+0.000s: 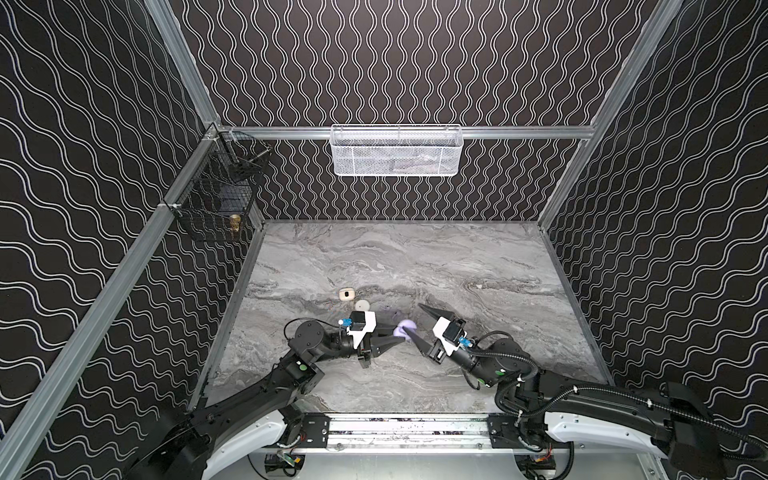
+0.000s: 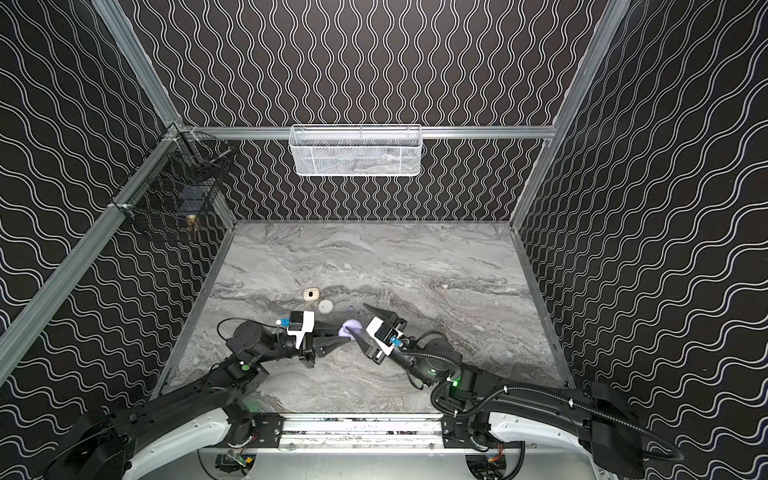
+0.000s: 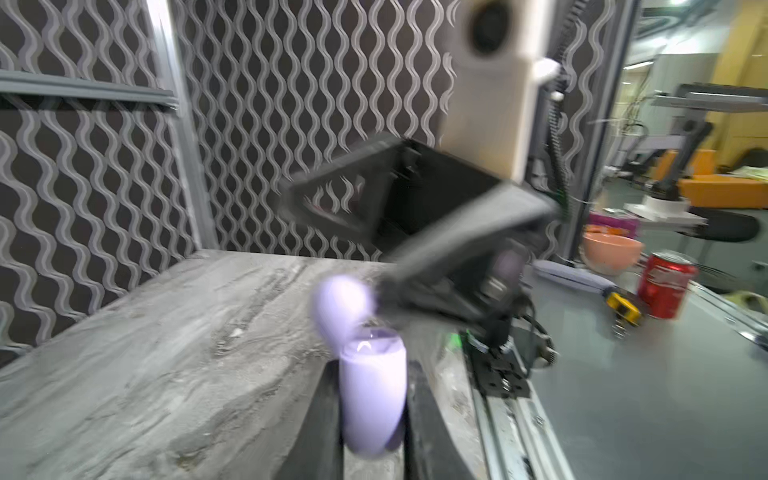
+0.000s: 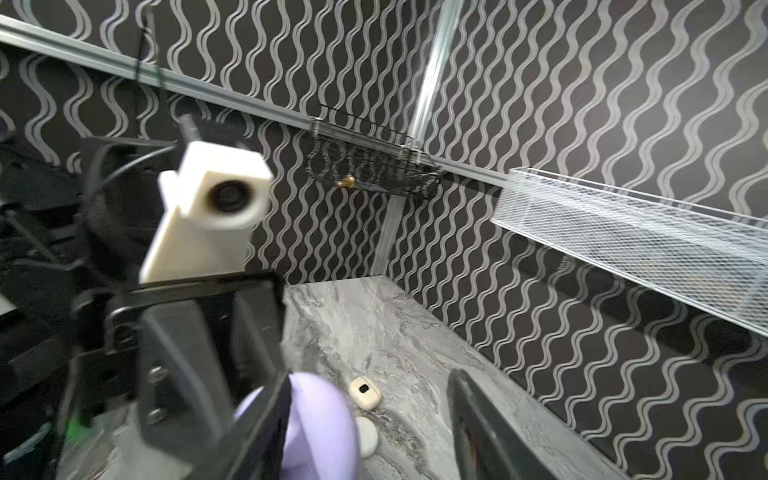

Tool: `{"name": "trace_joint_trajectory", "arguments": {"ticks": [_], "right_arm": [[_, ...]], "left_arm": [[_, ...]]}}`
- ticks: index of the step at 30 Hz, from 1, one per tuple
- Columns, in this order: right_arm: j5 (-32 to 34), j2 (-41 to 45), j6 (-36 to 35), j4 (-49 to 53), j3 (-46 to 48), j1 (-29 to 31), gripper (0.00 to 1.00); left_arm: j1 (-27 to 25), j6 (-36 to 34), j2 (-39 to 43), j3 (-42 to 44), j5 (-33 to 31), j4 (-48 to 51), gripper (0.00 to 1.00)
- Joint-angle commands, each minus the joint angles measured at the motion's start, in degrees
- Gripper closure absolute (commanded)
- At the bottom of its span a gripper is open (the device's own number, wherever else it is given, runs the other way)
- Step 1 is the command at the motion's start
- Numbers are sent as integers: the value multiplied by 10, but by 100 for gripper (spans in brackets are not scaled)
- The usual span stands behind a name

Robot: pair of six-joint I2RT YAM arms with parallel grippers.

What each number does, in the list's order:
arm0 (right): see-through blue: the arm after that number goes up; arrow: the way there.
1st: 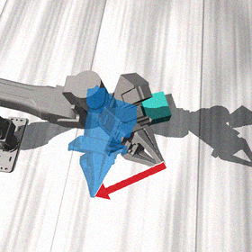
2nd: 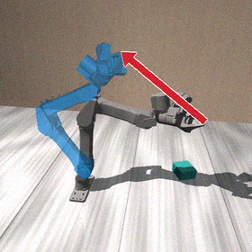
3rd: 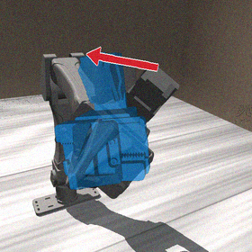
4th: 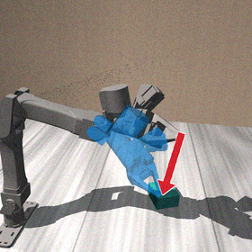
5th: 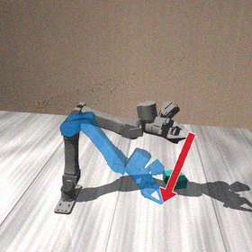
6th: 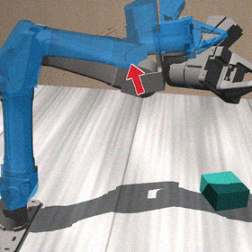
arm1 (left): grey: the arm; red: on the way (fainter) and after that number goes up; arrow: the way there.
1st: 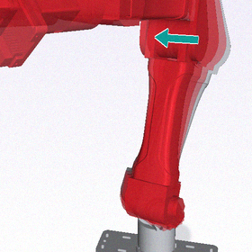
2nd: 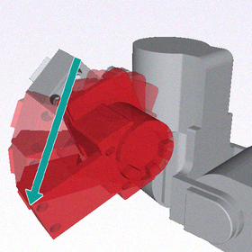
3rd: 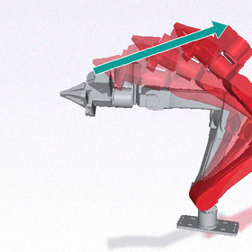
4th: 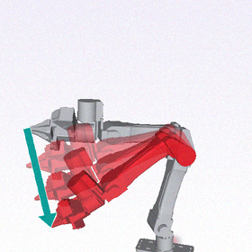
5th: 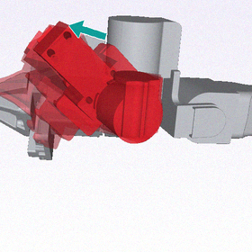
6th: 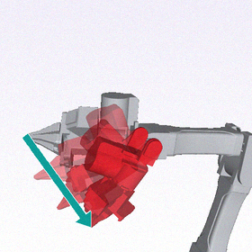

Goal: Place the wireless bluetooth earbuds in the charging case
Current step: 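Hold the lilac case with the left gripper while the right gripper moves to the earbuds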

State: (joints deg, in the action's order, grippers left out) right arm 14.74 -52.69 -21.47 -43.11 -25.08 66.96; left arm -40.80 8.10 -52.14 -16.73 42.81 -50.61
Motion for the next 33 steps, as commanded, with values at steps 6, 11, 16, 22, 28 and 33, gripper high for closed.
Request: {"name": "trace_joint_trajectory", "arguments": {"ticks": [6, 11, 16, 22, 28, 33], "right_arm": [[41, -4, 43, 0, -15, -16, 42], [95, -5, 111, 11, -31, -18, 37], [173, -10, 298, 85, -54, -67, 45], [62, -105, 532, 316, -134, -199, 47], [-52, -250, 573, 374, -178, -213, 47], [-125, -381, 581, 429, -244, -213, 45]], "left_arm": [[-1, -29, 13, 5, 2, 8, 100], [-1, -43, -4, 26, -69, 12, 100], [4, -59, -39, 63, -154, -36, 100], [18, -59, -21, 133, -273, -89, 100], [20, -91, 103, 133, -363, 56, 100], [20, -84, 139, 115, -425, 160, 100]]}}
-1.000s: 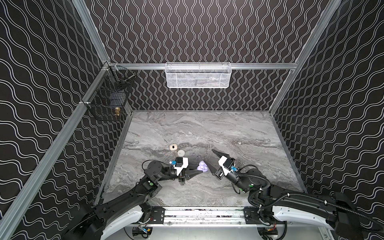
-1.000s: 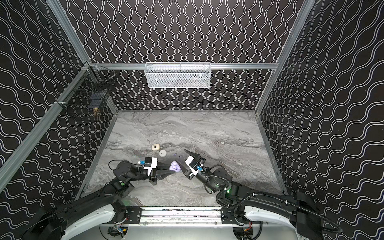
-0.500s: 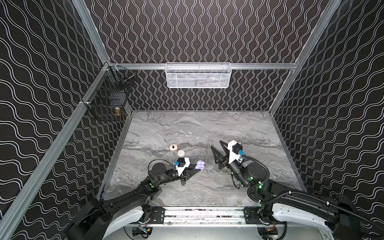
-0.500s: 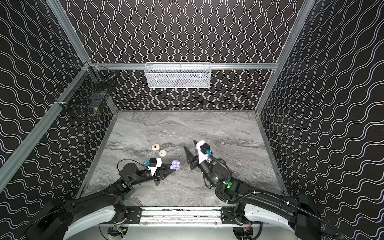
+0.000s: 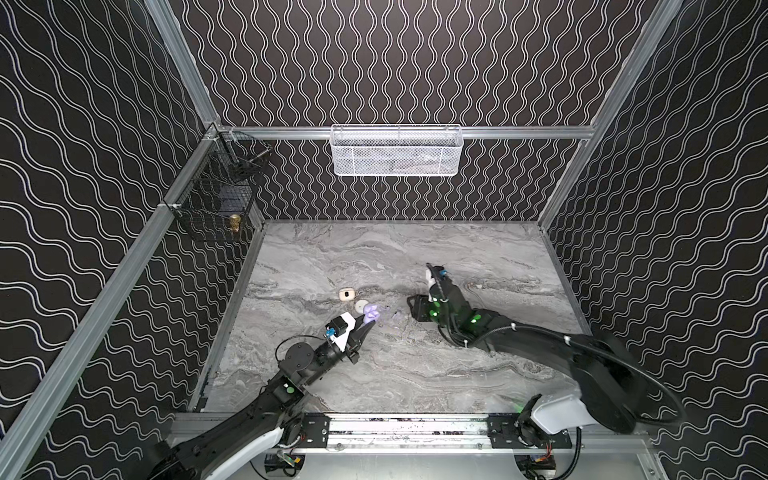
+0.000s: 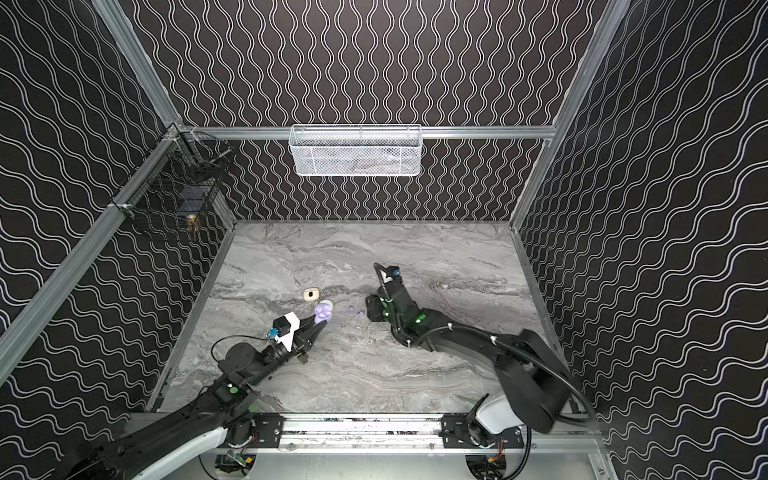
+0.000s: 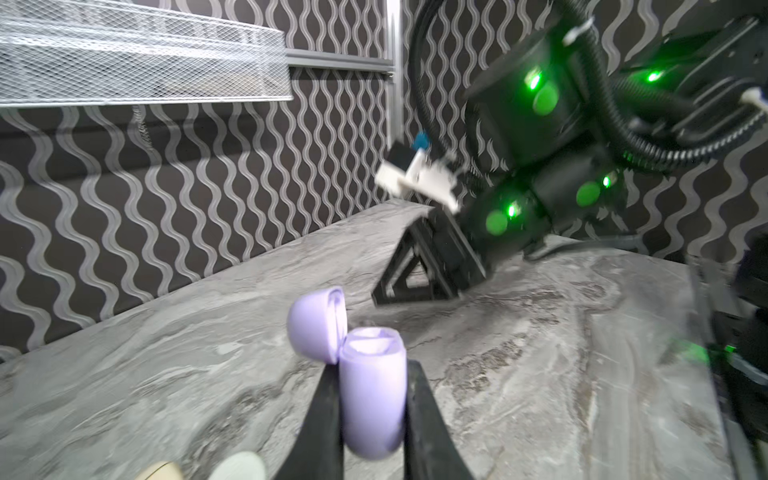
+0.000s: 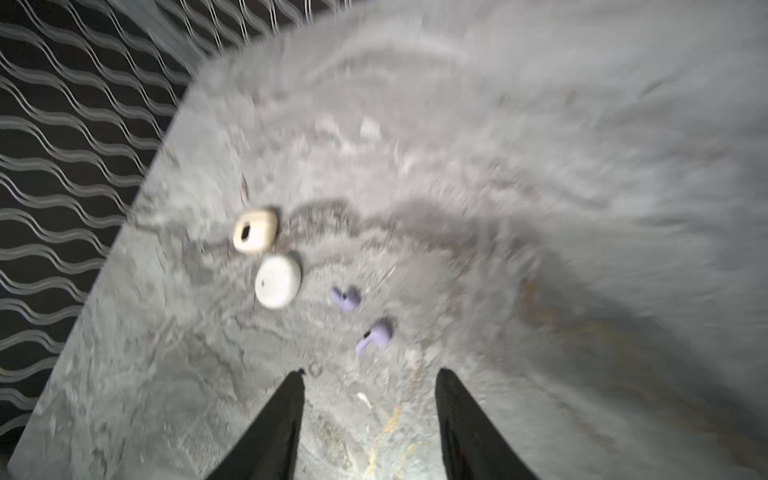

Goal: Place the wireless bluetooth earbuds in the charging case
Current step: 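Hold the lilac case with the left gripper while the right gripper moves to the earbuds, then lower the right gripper onto the nearer lilac earbud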

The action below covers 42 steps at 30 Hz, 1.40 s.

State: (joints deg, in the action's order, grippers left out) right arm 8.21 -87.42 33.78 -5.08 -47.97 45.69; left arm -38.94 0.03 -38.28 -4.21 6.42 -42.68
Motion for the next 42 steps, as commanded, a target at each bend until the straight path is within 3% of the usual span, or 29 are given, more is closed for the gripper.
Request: {"name": "trace_joint_trajectory", "arguments": {"ticks": [1, 10, 23, 42], "right_arm": [[-65, -49, 28, 56, -24, -1, 44], [-82, -148, 16, 136, -115, 0, 42], [-73, -265, 5, 192, -221, 6, 43], [31, -310, -5, 285, -293, 40, 51]], "left_arm": [[1, -1, -9, -15, -67, 84, 100], [1, 9, -99, -33, -58, 32, 100], [2, 2, -41, -32, -73, 69, 100], [1, 3, -35, -34, -75, 75, 100]]}}
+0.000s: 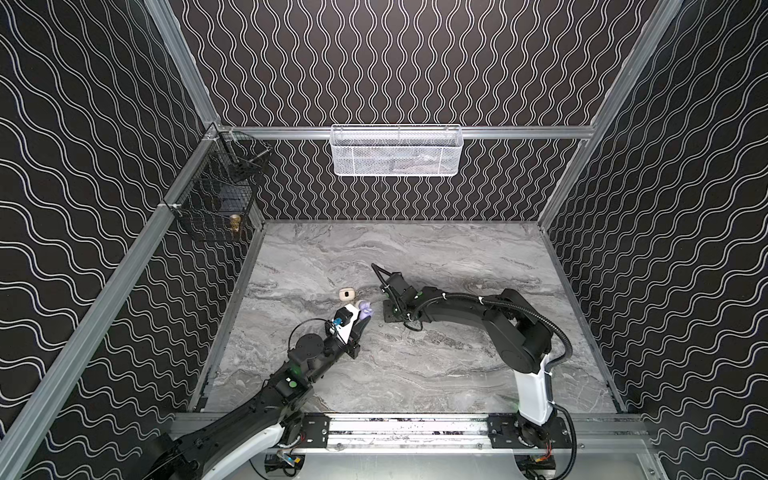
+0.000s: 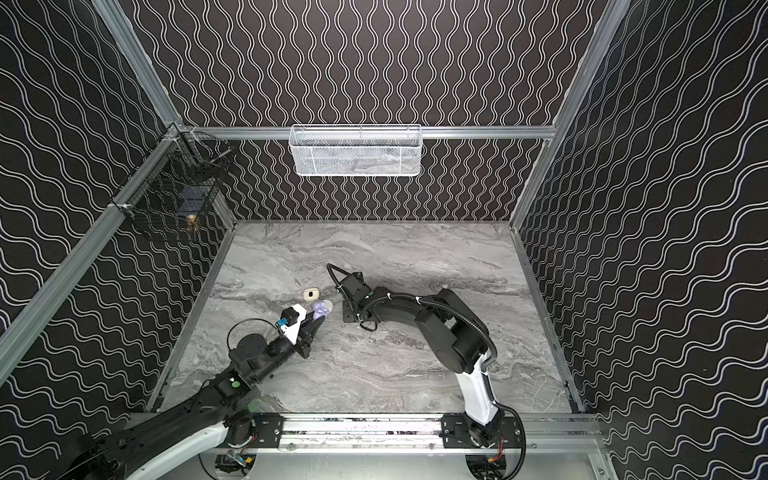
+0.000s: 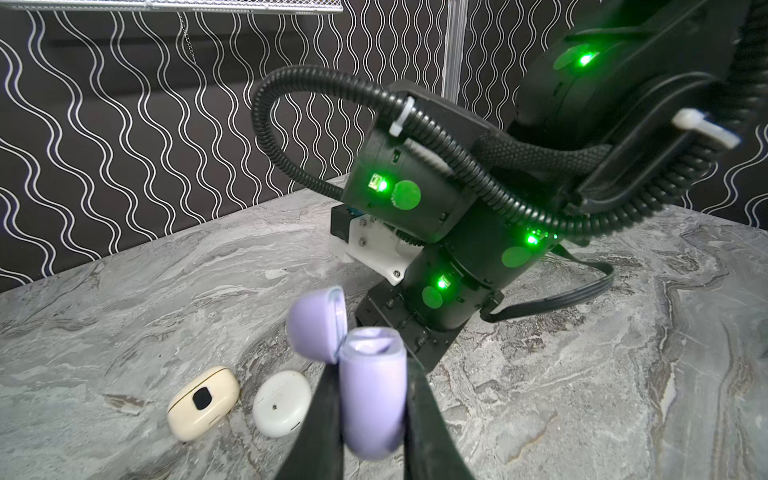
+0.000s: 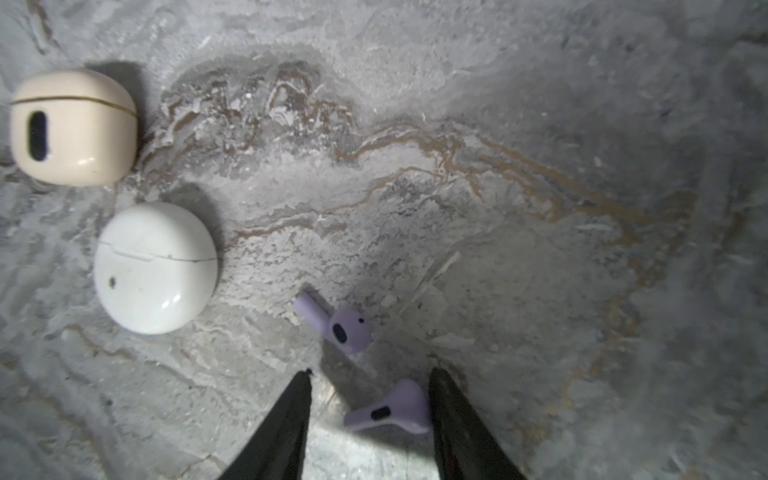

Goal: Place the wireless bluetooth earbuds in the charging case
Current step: 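Lower the right gripper onto the nearer lilac earbud, then close the right gripper on the lilac earbud and lift it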

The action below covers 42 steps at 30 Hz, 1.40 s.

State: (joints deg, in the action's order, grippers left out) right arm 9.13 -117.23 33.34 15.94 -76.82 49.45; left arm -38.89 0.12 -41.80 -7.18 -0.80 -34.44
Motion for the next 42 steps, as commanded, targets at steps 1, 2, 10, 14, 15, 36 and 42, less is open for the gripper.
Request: {"name": "trace_joint_trajectory", "arguments": {"ticks": [1, 2, 10, 14, 15, 36, 42], "right_arm": [[32, -13, 0, 82, -6, 3, 51], [43, -13, 3, 86, -6, 3, 51], [77, -8, 2, 101, 1, 8, 57], [73, -1, -3, 92, 10, 8, 61], [70, 1, -3, 90, 11, 9, 61], [59, -6, -1, 78, 12, 13, 75], [57, 4, 8, 64, 27, 13, 79]], "left_arm": [[1, 2, 1, -3, -3, -10, 100], [1, 2, 1, -3, -3, -11, 100], [1, 1, 3, -2, -5, -10, 100], [1, 0, 5, -2, -7, -7, 100], [1, 1, 4, -2, -7, -8, 100], [1, 2, -6, -3, -3, -16, 100], [1, 1, -6, -3, -3, -17, 100]]}}
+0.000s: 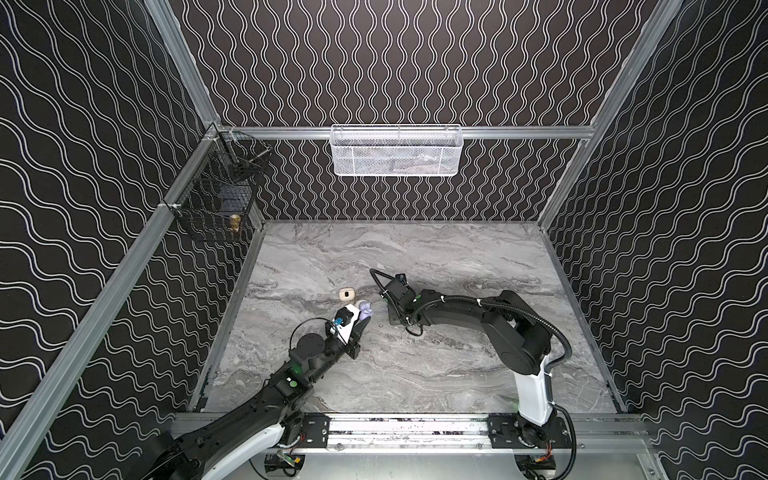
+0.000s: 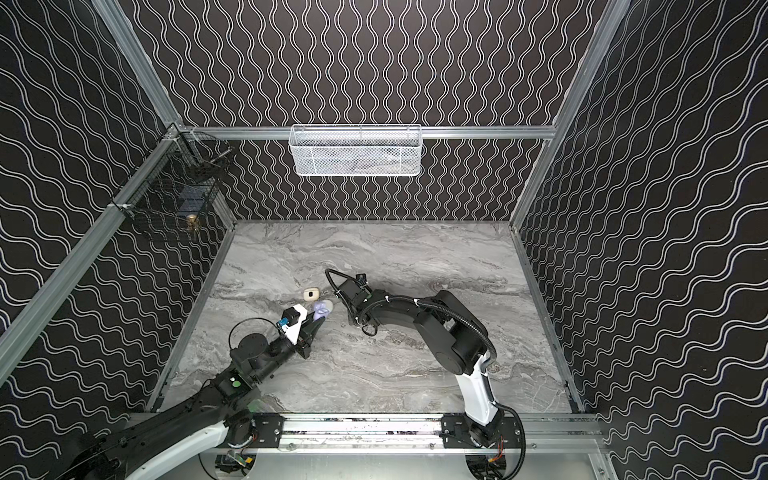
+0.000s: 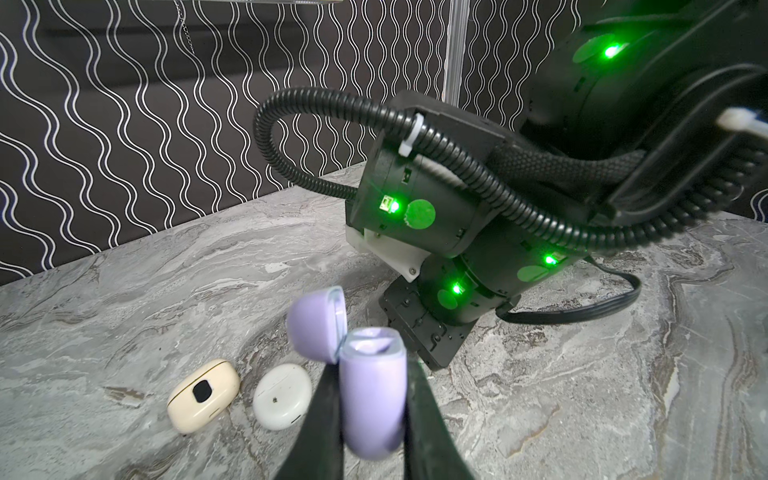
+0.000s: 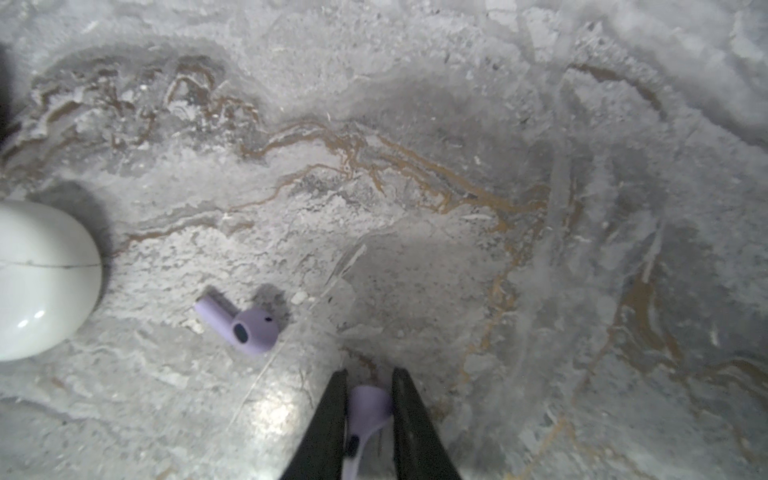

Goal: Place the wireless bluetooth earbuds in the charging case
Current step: 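Close the right gripper on the lilac earbud and lift it, then carry the lilac earbud with the right gripper to the open lilac case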

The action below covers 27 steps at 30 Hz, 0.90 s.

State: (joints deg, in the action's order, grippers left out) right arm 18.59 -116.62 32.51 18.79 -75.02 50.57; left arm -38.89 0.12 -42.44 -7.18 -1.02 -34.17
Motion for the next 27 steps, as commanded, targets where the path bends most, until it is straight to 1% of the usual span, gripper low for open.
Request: {"name": "trace_joint_trajectory", "arguments": {"ticks": [1, 5, 7, 11, 14, 17, 20, 22, 24, 27], "right_arm": [[-38, 1, 17, 32, 13, 1, 80], [-36, 26, 32, 5, 37, 2, 84], [-32, 51, 39, -10, 51, 3, 86], [-4, 136, 53, -28, 74, 9, 87], [26, 203, 58, -16, 68, 25, 87], [72, 267, 65, -9, 66, 62, 88], [110, 324, 75, -29, 82, 104, 89], [121, 357, 83, -62, 105, 130, 89], [134, 388, 88, -118, 138, 162, 90], [152, 411, 90, -183, 169, 196, 90]], "left_arm": [[1, 1, -2, -3, 0, -21, 100], [1, -1, -4, -1, 9, -27, 100], [1, -3, -6, 7, 16, -50, 100], [1, -10, -14, 42, 52, -141, 100], [1, -15, -18, 61, 77, -198, 100], [1, -15, -23, 73, 94, -238, 100], [1, -19, -37, 96, 105, -313, 100], [1, -19, -49, 99, 115, -336, 100], [1, -21, -59, 99, 134, -355, 100], [1, -22, -70, 99, 155, -376, 100]]}}
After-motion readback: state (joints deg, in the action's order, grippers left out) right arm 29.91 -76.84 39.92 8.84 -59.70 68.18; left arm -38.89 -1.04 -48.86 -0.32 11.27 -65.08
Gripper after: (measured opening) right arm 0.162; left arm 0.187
